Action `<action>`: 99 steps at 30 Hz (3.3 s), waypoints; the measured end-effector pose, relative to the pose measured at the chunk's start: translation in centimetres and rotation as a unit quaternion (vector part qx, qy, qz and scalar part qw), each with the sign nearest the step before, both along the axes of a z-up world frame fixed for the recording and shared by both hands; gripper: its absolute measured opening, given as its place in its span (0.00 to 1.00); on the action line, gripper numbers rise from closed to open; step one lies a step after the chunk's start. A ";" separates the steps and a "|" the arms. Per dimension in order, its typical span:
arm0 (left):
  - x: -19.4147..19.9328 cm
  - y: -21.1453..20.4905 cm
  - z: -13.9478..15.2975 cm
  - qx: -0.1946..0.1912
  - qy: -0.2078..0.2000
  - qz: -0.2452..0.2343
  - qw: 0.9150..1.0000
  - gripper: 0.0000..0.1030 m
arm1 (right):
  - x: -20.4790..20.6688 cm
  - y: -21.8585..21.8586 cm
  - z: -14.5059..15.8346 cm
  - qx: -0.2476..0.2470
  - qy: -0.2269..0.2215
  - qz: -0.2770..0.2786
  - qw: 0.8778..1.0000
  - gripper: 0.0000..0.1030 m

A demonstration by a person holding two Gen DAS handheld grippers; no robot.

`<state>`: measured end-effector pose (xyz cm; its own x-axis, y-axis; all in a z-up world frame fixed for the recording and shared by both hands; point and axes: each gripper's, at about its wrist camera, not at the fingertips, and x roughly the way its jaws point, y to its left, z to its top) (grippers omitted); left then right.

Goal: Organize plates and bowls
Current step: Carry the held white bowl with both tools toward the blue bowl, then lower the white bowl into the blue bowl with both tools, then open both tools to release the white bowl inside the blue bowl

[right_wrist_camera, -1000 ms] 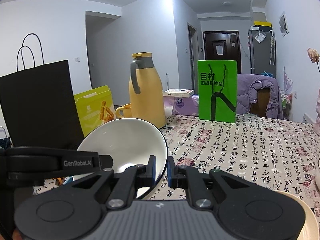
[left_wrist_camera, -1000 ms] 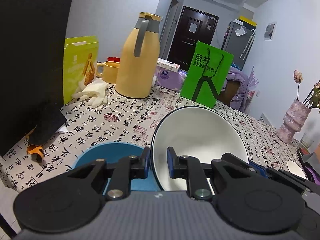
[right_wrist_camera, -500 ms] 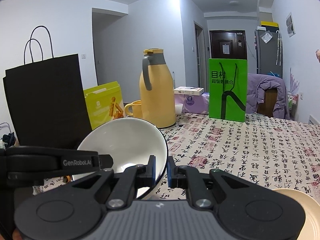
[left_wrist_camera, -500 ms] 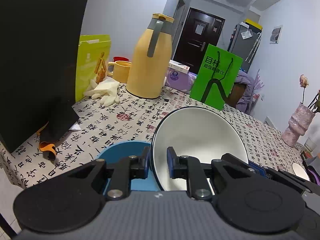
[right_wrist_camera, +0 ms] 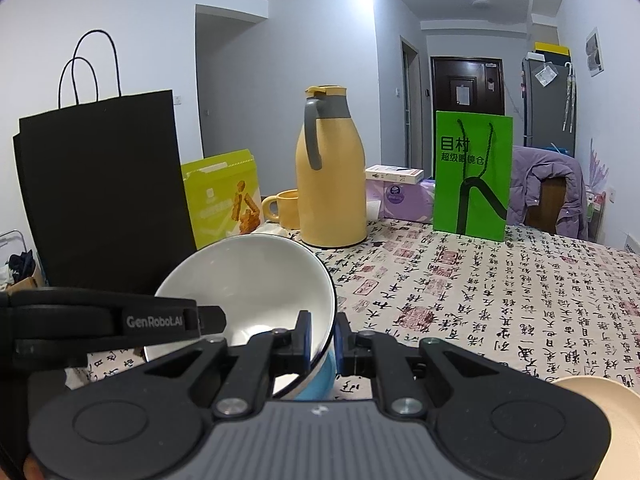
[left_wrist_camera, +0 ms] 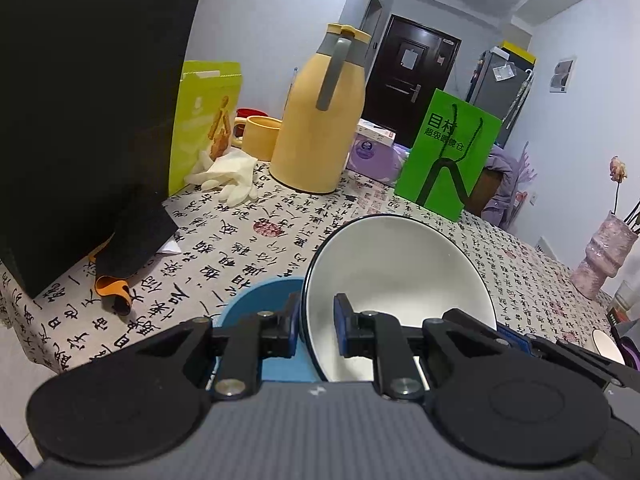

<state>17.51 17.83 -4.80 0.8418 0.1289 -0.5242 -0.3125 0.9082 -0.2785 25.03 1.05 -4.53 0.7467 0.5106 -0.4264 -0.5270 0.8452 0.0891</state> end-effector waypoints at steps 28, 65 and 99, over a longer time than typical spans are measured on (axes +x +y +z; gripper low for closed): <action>0.7 2.1 -2.0 -0.001 0.053 0.012 0.999 0.17 | 1.7 2.5 -2.0 -0.018 0.068 0.019 0.997 0.11; 2.5 2.7 -3.2 -0.031 0.097 0.004 0.995 0.19 | 4.0 2.0 -3.4 -0.016 0.132 0.011 0.991 0.11; -0.7 1.0 1.0 0.038 -0.014 0.016 0.999 0.89 | 3.0 -2.2 -1.2 0.035 0.084 0.006 0.996 0.92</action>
<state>16.85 18.88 -3.79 0.8505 0.1945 -0.4887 -0.3346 0.9170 -0.2173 28.03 -1.17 -5.69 0.6611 0.5523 -0.5079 -0.5104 0.8272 0.2352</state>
